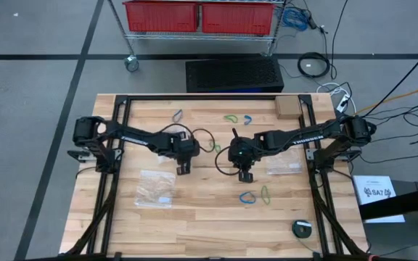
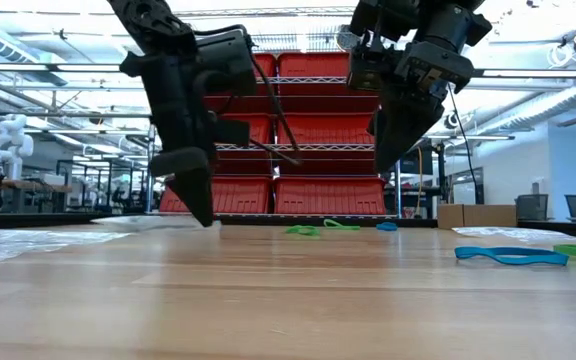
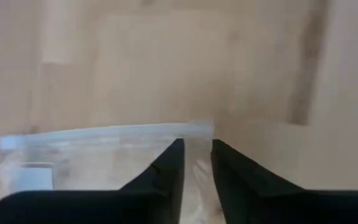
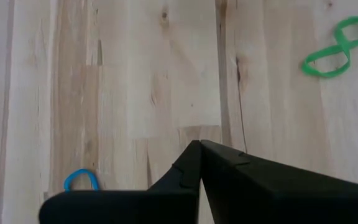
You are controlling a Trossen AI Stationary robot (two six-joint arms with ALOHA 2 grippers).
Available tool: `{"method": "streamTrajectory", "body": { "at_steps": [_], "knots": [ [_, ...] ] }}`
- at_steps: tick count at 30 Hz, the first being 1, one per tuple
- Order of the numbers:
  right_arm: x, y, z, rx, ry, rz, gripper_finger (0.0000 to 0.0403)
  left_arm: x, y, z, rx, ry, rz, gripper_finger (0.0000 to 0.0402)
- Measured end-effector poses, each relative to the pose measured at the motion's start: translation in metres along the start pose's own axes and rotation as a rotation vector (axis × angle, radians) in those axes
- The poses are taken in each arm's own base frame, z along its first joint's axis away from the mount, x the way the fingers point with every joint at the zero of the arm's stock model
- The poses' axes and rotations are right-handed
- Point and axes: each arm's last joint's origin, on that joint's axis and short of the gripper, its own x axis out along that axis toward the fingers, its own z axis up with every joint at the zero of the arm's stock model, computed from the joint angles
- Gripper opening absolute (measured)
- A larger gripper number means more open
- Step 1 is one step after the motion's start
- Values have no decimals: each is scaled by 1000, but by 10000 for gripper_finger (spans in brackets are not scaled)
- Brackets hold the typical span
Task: Sort rubber bands
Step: Put the blue rubber band into the top left transparent zip bag
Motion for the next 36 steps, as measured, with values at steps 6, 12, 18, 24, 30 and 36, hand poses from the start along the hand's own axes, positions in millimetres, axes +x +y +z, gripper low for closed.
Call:
{"method": "streamTrajectory", "body": {
  "at_steps": [6, 12, 18, 24, 30, 36],
  "knots": [
    [0, 0, 0, 0, 1, 4, 0, -6, 0, 1, 37, -21, -12, 140],
    [0, 0, -1, 3, 14, 3, 0, -34, 7, 6, 71, -105, 15, 154],
    [0, 0, -2, 11, 24, 2, 0, -39, 51, -4, -50, -36, 257, 145],
    [0, 0, -2, 10, 24, 1, 0, -5, 96, -30, -150, 96, 165, 81],
    [0, 0, -2, 5, 23, 1, 0, 11, 105, -41, -207, 62, 28, 8],
    [0, 0, -2, 12, 24, 1, 0, 6, 108, -56, -456, 210, 214, 4]
  ]
}}
